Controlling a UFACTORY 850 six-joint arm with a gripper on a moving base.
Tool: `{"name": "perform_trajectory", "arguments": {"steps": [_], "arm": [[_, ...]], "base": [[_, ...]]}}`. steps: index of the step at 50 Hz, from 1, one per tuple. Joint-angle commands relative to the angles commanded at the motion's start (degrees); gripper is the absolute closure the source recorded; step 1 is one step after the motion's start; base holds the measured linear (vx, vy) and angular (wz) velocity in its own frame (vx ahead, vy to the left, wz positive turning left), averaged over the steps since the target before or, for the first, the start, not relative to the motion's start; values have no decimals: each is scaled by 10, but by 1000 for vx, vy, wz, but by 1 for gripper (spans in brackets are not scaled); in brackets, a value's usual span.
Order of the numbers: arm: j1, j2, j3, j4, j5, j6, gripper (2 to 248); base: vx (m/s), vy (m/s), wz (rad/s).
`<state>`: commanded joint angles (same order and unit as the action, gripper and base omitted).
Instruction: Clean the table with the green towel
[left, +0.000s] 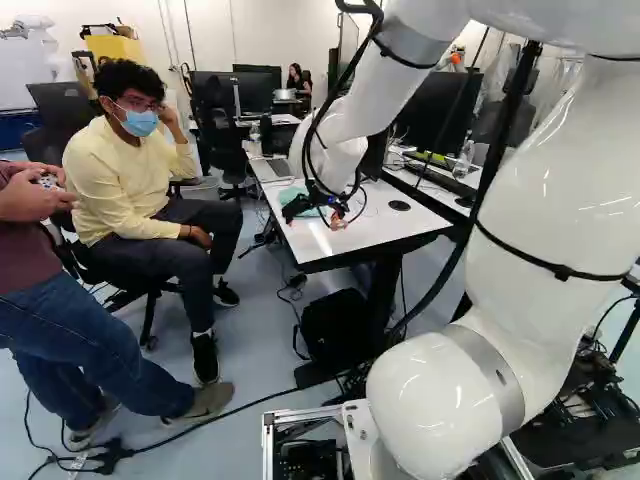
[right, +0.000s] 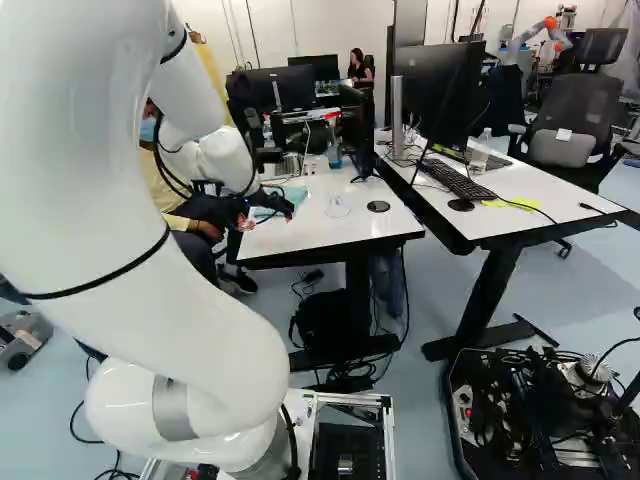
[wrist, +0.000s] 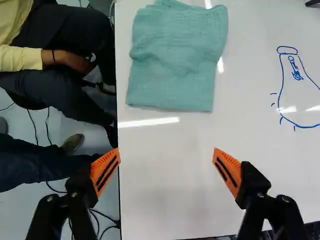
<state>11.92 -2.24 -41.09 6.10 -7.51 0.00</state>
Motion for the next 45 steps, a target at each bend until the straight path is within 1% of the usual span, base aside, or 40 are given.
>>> {"name": "perform_trajectory", "arguments": {"steps": [14, 24, 36, 45], "arm": [[-4, -13, -36, 0, -3, 0, 3], [-1, -25, -65, -17, -9, 0, 3], [2, -40, -101, -44, -40, 0, 3], [4, -52, -127, -56, -70, 0, 3]], "base": [[0, 0, 0], [0, 0, 0], [0, 0, 0], [0, 0, 0]]}}
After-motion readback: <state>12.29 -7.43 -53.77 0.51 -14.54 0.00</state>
